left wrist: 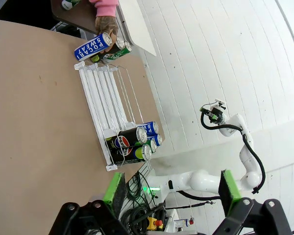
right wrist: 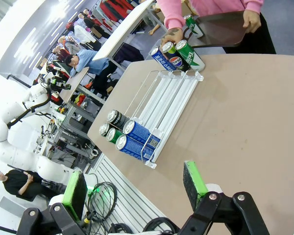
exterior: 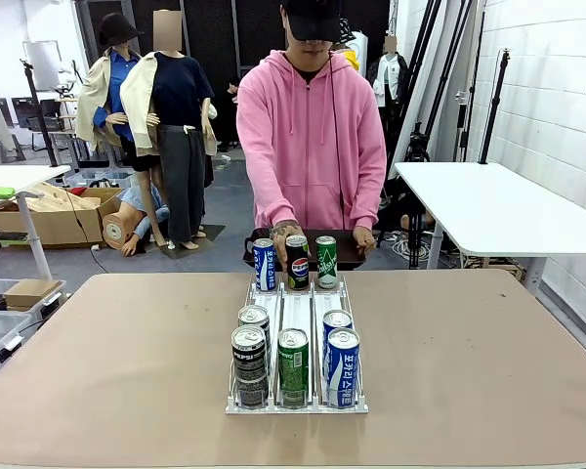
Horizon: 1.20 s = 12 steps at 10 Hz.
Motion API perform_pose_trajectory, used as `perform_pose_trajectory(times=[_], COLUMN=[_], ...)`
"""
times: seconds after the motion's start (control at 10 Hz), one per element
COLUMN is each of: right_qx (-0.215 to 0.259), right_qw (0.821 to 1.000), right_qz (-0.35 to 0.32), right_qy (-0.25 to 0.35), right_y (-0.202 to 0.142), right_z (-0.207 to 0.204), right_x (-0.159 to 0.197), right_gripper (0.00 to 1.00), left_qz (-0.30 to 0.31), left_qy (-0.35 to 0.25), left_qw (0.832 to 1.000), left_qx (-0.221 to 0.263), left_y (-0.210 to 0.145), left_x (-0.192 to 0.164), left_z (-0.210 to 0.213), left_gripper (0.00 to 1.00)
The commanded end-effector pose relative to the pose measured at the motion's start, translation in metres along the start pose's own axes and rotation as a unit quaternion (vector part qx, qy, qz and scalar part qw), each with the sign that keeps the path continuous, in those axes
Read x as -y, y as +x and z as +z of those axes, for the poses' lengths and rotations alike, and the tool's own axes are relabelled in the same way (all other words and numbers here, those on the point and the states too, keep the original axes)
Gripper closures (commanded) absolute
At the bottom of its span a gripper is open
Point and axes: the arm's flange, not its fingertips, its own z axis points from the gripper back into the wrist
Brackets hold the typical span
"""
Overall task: Retrieve and hand over the desired beverage to the person.
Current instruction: Pick up another can of the same type that the person held from the Automatic Can Dispenser.
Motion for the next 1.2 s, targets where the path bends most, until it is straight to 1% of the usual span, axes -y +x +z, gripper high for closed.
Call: perform_pose_trajectory(times=[0.0,1.1], right_qx=[0.011,0.011], right_qw=[1.000,1.000], right_qz=[0.003,0.003], right_qy=[0.011,0.011], right_y=[0.0023,0.0023], right_z=[-0.0010,-0.0010], right_x=[-0.0002,-0.0002], right_gripper=[0.00,0.00], left_qz=[-0.001,-0.001], left_qy=[0.004,0.004], left_qw=[1.000,1.000], left_qx=[0.004,0.004], left_y=[-0.0011,-0.0011], left_x=[0.0039,0.0039], left_z=[0.0006,0.0006], left_gripper=[0.00,0.00])
